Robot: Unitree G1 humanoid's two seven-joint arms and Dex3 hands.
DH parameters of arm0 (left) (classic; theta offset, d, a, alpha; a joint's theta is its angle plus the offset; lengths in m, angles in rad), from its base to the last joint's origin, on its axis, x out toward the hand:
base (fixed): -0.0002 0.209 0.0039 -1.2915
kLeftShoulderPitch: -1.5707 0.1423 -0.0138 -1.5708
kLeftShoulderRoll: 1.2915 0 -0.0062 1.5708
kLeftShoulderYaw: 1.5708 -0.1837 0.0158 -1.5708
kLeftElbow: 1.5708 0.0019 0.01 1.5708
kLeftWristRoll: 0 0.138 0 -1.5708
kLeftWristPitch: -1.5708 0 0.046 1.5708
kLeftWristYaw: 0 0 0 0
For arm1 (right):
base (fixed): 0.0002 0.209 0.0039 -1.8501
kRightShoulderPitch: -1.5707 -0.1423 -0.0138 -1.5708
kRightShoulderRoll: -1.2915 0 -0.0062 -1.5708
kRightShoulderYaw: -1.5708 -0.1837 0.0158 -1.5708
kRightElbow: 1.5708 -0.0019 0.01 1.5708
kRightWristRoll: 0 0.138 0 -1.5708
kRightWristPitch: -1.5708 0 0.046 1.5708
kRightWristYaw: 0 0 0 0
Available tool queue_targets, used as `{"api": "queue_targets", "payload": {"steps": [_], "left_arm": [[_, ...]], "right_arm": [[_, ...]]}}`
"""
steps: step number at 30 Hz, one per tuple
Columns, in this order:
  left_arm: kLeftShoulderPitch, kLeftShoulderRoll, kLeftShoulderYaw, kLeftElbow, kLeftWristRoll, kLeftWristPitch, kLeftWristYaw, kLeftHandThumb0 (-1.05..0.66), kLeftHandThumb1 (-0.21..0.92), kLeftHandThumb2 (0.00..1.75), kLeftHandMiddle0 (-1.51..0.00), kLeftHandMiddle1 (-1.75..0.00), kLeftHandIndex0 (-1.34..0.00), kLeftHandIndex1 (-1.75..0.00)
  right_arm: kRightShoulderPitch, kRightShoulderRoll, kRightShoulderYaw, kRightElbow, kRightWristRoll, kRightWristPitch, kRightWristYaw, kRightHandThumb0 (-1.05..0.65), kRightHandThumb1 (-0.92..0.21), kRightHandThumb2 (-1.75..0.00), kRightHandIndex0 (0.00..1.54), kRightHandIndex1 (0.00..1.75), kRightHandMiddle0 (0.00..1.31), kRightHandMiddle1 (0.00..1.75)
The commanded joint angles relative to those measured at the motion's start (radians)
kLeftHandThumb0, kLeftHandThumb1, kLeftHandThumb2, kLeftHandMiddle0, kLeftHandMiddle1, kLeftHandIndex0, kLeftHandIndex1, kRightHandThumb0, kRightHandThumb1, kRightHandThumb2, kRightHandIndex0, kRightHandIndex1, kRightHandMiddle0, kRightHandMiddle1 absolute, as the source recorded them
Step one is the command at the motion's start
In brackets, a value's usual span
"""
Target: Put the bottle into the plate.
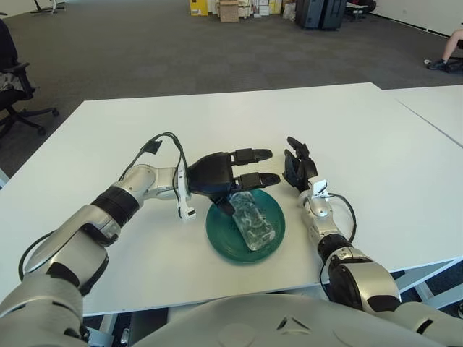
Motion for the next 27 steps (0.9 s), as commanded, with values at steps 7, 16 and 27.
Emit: {"api": "queue_targets", "payload": {"steps": [7, 16, 27], "left_arm": [[-0.011, 0.002, 0.029, 0.025, -0.023, 0.019, 0.018, -1.05, 0.92, 1.00, -0.06, 0.00, 0.00, -0.12], [-0.052, -0.044, 0.110, 0.186, -0.206, -0.035, -0.016, -1.05, 0.92, 0.99, -0.08, -0.01, 0.00, -0.28], [-0.074, -0.099, 0.276, 0.426, -0.664, -0.222, -0.149, -0.95, 0.92, 0.80, -0.22, -0.06, 0.00, -0.68]], "right_arm": [[0.043, -0.034, 0.024, 0.082, -0.050, 0.041, -0.057, -0.72, -0.92, -0.85, 0.26, 0.01, 0.00, 0.50], [0.136, -0.008, 0.041, -0.029, -0.044, 0.013, -0.053, -0.73, -0.92, -0.88, 0.26, 0.01, 0.00, 0.47], [0.128, 0.005, 0.044, -0.123, -0.010, 0.073, 0.002, -0.74, -0.92, -0.84, 0.23, 0.01, 0.00, 0.51]]}}
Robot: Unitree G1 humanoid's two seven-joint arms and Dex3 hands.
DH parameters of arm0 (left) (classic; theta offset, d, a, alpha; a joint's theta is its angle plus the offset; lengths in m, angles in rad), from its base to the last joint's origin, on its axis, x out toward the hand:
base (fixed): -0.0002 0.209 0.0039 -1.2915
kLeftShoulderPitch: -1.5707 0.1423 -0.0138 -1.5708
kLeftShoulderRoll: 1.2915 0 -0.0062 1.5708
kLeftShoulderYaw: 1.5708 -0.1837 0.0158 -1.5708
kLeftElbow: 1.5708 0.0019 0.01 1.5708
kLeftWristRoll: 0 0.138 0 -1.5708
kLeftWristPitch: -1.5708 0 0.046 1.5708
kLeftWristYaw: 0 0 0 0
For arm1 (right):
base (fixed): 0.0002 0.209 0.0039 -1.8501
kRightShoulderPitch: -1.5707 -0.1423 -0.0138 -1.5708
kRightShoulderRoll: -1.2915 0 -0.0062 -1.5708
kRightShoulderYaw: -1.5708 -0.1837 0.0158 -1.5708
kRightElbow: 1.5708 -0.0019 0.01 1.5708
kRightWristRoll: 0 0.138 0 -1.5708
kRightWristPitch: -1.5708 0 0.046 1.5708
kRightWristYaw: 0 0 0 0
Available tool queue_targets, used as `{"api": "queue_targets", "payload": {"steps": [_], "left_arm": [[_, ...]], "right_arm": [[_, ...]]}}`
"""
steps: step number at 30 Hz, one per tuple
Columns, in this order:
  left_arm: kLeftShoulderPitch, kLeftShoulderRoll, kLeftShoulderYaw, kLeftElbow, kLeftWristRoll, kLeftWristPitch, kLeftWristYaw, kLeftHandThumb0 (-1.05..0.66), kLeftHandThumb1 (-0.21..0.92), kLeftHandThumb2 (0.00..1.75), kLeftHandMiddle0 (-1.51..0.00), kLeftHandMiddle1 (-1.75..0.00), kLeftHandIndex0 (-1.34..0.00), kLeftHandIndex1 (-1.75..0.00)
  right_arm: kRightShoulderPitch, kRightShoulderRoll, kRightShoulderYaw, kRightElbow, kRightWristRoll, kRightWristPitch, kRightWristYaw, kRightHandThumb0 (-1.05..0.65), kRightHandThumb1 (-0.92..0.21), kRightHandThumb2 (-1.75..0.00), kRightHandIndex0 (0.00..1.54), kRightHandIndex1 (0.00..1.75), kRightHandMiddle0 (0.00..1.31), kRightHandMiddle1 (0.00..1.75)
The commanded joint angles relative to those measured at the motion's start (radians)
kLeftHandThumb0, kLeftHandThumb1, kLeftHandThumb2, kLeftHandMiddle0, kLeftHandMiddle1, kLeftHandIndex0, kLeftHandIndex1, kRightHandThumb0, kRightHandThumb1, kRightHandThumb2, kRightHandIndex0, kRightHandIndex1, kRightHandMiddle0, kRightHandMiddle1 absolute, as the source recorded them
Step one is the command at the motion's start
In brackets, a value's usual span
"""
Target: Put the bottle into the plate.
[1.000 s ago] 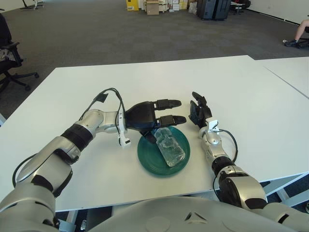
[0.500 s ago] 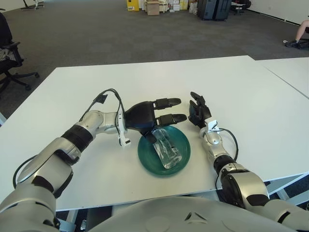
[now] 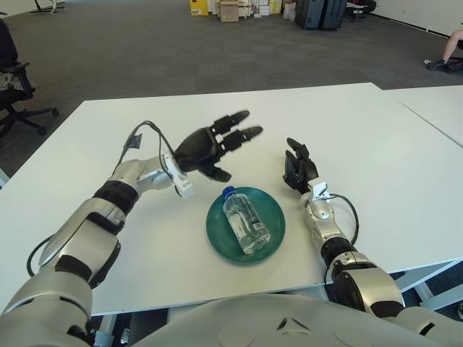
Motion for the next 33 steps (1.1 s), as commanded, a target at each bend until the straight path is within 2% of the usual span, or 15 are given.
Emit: {"api": "queue_targets", "payload": {"steps": [1, 5, 8, 15, 19, 27, 33], "left_arm": [[0.001, -0.019, 0.080, 0.097, -0.254, -0.062, -0.125, -0.94, 0.92, 0.79, -0.23, -0.06, 0.00, -0.69], [0.023, -0.062, 0.121, 0.139, -0.410, -0.054, -0.226, -0.88, 0.92, 0.78, -0.24, -0.05, 0.00, -0.70], [0.043, -0.104, 0.182, 0.144, -0.526, -0.012, -0.274, -0.85, 0.92, 0.82, -0.23, -0.05, 0.00, -0.68], [0.082, -0.156, 0.310, 0.156, -0.648, 0.111, -0.347, -0.87, 0.92, 0.95, -0.25, -0.05, 0.00, -0.68], [0.117, -0.182, 0.370, 0.135, -0.672, 0.179, -0.360, -0.89, 0.92, 0.97, -0.26, -0.05, 0.00, -0.70], [0.172, -0.210, 0.436, 0.053, -0.660, 0.276, -0.382, -0.90, 0.92, 0.97, -0.28, -0.06, 0.00, -0.68], [0.280, -0.284, 0.434, 0.008, -0.585, 0.277, -0.321, -0.87, 0.92, 0.95, -0.33, -0.07, 0.00, -0.72]], "right_arm": [[0.069, 0.013, -0.001, 0.013, 0.017, 0.037, 0.018, -0.74, -0.92, -0.84, 0.24, 0.01, 0.00, 0.52], [0.074, 0.017, -0.002, 0.004, 0.016, 0.056, 0.015, -0.72, -0.92, -0.82, 0.24, 0.01, 0.00, 0.56], [0.076, 0.019, -0.003, -0.002, 0.016, 0.072, 0.015, -0.71, -0.92, -0.82, 0.24, 0.01, 0.00, 0.57], [0.088, 0.023, -0.005, -0.035, 0.022, 0.100, 0.018, -0.70, -0.92, -0.81, 0.24, 0.01, 0.00, 0.59], [0.101, 0.026, -0.002, -0.063, 0.018, 0.113, 0.011, -0.70, -0.92, -0.81, 0.25, 0.01, 0.00, 0.60], [0.120, 0.028, 0.004, -0.104, 0.011, 0.137, 0.008, -0.70, -0.92, -0.80, 0.25, 0.01, 0.00, 0.61], [0.097, 0.015, 0.007, -0.041, 0.005, 0.056, 0.027, -0.72, -0.92, -0.83, 0.24, 0.00, 0.00, 0.63]]}}
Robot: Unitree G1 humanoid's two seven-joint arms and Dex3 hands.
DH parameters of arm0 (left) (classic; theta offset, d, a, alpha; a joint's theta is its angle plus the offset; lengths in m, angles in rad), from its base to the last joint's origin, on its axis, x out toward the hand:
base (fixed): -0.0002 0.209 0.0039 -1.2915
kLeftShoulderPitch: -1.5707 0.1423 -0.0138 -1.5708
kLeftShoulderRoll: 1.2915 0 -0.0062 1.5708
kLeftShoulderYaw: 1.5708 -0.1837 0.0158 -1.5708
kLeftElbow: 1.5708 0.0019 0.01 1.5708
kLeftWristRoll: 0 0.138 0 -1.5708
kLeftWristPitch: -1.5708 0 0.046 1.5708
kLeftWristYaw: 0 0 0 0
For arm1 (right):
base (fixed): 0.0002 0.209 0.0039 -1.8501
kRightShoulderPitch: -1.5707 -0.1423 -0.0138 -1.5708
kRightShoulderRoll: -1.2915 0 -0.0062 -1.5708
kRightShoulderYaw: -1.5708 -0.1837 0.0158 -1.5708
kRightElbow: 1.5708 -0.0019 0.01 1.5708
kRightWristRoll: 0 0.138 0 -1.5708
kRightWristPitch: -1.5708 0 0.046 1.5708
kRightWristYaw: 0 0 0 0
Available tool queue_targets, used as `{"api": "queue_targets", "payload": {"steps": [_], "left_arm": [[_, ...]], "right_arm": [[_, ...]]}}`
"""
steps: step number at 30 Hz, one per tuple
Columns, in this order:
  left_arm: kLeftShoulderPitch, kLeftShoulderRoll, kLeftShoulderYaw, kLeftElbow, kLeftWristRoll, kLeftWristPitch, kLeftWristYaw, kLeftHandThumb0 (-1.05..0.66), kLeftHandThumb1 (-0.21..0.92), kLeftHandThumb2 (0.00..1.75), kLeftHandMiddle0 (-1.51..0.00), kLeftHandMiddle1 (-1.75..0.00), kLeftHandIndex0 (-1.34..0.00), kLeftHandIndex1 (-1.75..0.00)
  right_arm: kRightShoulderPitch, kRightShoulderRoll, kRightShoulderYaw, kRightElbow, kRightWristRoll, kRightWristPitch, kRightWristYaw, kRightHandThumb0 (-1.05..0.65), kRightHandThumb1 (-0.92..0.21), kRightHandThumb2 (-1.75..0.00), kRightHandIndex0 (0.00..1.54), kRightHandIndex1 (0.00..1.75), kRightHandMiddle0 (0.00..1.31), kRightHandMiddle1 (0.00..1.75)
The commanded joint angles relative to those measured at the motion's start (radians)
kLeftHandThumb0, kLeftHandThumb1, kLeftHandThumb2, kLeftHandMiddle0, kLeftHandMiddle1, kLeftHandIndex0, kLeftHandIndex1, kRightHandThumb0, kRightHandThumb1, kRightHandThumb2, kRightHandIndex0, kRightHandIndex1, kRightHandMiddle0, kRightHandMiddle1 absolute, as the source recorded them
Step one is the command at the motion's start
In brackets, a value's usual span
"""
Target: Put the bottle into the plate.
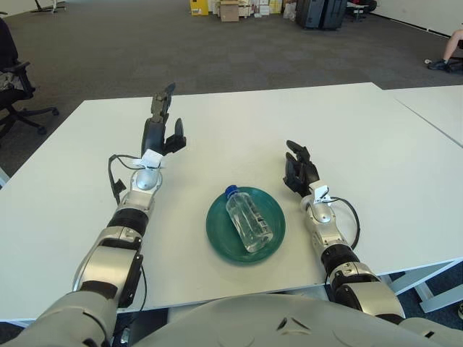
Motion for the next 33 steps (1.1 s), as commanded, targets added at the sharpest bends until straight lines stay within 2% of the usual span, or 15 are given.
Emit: {"api": "queue_targets", "payload": {"steps": [1, 8, 20, 33], "left_arm": [[0.069, -0.056, -0.007, -0.030, 0.058, -0.001, 0.035, -0.87, 0.92, 0.95, -0.33, -0.08, 0.00, -0.73], [0.176, -0.088, -0.009, -0.029, 0.109, -0.031, 0.040, -0.83, 0.92, 0.92, -0.36, -0.08, 0.00, -0.79], [0.227, -0.118, 0.004, 0.022, 0.121, 0.008, 0.018, -0.85, 0.92, 0.90, -0.37, -0.09, 0.00, -0.84], [0.269, -0.169, 0.024, 0.028, 0.066, 0.165, -0.047, -0.85, 0.92, 0.90, -0.34, -0.07, 0.00, -0.84]], "right_arm": [[0.035, -0.003, 0.007, 0.060, 0.000, -0.017, 0.015, -0.73, -0.92, -0.84, 0.24, 0.00, 0.00, 0.64], [0.028, -0.013, 0.010, 0.089, -0.005, -0.048, 0.028, -0.73, -0.92, -0.86, 0.24, 0.00, 0.00, 0.67], [0.027, -0.022, 0.015, 0.113, -0.009, -0.083, 0.032, -0.74, -0.92, -0.88, 0.23, 0.00, 0.00, 0.65], [0.006, -0.020, 0.006, 0.142, 0.005, -0.062, 0.029, -0.73, -0.92, -0.89, 0.22, 0.00, 0.00, 0.65]]}}
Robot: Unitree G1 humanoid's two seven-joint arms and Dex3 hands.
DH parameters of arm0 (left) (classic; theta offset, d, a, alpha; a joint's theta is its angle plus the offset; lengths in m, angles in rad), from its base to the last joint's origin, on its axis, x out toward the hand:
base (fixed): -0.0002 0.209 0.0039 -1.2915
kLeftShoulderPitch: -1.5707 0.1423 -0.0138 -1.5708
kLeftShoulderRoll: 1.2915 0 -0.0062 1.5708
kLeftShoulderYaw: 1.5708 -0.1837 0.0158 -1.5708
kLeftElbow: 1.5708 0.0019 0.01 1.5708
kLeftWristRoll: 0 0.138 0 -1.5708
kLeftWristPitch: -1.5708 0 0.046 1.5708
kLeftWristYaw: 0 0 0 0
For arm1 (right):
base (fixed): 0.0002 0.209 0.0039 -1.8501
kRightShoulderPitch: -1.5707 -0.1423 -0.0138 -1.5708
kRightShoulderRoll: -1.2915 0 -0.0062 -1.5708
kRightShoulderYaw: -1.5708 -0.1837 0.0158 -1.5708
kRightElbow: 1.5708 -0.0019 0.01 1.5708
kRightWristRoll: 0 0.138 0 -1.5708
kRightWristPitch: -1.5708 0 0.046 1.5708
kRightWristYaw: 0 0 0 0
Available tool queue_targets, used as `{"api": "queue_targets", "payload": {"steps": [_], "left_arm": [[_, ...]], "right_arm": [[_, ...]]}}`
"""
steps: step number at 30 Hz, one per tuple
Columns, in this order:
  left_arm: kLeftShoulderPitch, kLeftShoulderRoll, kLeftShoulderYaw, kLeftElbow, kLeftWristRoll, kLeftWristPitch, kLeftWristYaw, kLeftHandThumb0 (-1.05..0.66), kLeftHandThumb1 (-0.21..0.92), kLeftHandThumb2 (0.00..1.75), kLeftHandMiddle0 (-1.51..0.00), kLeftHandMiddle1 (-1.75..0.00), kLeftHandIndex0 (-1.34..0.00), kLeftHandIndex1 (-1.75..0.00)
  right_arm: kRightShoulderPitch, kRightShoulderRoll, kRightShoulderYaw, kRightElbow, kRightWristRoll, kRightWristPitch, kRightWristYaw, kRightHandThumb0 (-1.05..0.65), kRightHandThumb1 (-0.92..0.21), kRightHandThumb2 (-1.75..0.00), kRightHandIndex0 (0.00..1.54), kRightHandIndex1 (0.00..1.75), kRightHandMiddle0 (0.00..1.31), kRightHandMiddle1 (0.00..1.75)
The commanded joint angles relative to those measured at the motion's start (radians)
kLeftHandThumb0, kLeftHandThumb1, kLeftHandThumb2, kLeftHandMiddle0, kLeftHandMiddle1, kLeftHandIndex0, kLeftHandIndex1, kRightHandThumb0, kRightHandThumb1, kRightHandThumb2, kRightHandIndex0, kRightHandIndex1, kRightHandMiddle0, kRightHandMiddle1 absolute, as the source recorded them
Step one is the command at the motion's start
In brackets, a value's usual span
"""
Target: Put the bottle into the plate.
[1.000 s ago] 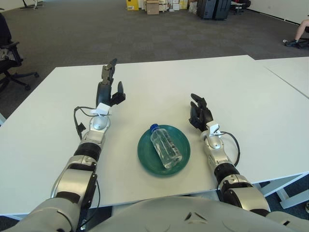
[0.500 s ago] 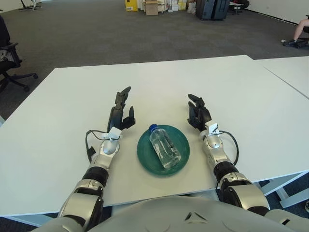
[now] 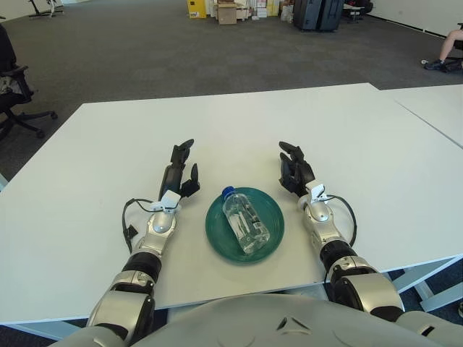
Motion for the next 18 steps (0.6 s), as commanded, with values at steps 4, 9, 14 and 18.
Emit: {"api": "queue_targets", "payload": {"steps": [4, 9, 14, 18], "left_arm": [[0.043, -0.042, 0.009, 0.004, -0.019, 0.068, 0.004, -0.86, 0.92, 0.91, -0.34, -0.06, 0.00, -0.83], [0.044, -0.061, 0.021, -0.011, -0.020, 0.089, 0.023, -0.87, 0.92, 0.90, -0.33, -0.06, 0.00, -0.81], [0.047, -0.074, 0.036, -0.022, -0.018, 0.097, 0.049, -0.87, 0.92, 0.90, -0.33, -0.05, 0.00, -0.79], [0.048, -0.079, 0.048, -0.031, -0.019, 0.108, 0.067, -0.87, 0.92, 0.90, -0.35, -0.06, 0.00, -0.81]], "right_arm": [[0.049, 0.004, -0.008, 0.031, 0.006, 0.068, -0.020, -0.72, -0.92, -0.88, 0.22, 0.00, 0.00, 0.65], [0.051, 0.003, -0.008, 0.031, 0.007, 0.047, -0.018, -0.72, -0.92, -0.87, 0.22, 0.00, 0.00, 0.66], [0.052, 0.002, -0.013, 0.037, 0.014, 0.025, -0.005, -0.71, -0.92, -0.88, 0.22, 0.00, 0.00, 0.66], [0.053, 0.005, -0.016, 0.029, 0.013, 0.054, -0.016, -0.71, -0.92, -0.88, 0.22, 0.00, 0.00, 0.66]]}}
